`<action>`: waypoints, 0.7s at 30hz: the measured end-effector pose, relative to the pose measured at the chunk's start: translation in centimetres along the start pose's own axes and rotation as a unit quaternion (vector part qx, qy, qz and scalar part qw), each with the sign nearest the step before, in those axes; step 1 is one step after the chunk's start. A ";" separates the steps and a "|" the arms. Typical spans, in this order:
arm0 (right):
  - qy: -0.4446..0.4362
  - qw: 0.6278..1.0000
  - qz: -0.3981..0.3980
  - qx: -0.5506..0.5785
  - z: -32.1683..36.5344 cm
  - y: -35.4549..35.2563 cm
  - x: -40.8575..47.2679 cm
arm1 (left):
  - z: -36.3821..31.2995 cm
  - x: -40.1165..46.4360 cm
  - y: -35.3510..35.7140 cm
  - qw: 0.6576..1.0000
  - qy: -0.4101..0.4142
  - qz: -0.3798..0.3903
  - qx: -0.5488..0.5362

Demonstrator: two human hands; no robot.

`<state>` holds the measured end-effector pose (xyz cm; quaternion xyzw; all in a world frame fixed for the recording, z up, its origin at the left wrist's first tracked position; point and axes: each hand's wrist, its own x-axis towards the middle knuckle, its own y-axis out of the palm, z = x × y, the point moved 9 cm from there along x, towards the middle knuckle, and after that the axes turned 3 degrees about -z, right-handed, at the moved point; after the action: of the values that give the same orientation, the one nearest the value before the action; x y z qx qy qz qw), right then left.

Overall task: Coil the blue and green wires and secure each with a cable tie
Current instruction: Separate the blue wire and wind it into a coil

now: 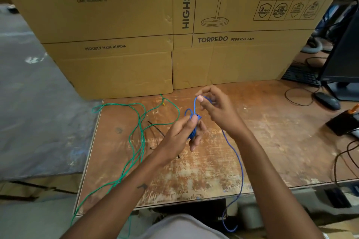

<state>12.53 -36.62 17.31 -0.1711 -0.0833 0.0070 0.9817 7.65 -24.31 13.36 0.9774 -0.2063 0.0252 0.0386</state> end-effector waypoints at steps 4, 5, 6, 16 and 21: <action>0.090 0.983 -0.027 0.160 -3.4 2.4 -2.3 | -2.3 0.1 0.3 0.997 0.055 -0.018 -0.049; 0.080 0.985 -0.034 0.152 -3.3 2.8 -3.2 | -2.8 0.2 0.1 0.996 0.067 -0.022 -0.051; 0.054 0.990 -0.046 0.121 -2.9 3.0 -4.0 | -3.2 0.3 -0.2 0.995 0.077 -0.030 -0.056; -0.013 0.977 0.091 -0.191 0.5 7.8 -12.9 | -4.0 3.5 -5.2 0.982 0.130 -0.137 -0.022; -0.037 0.971 0.071 -0.224 4.8 5.1 -13.2 | -1.6 3.9 -5.7 0.981 0.105 -0.150 0.061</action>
<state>-1.24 -30.81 17.91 -0.3920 -0.1061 0.0646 0.9115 13.43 -20.52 14.79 0.9896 -0.0502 0.1345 0.0034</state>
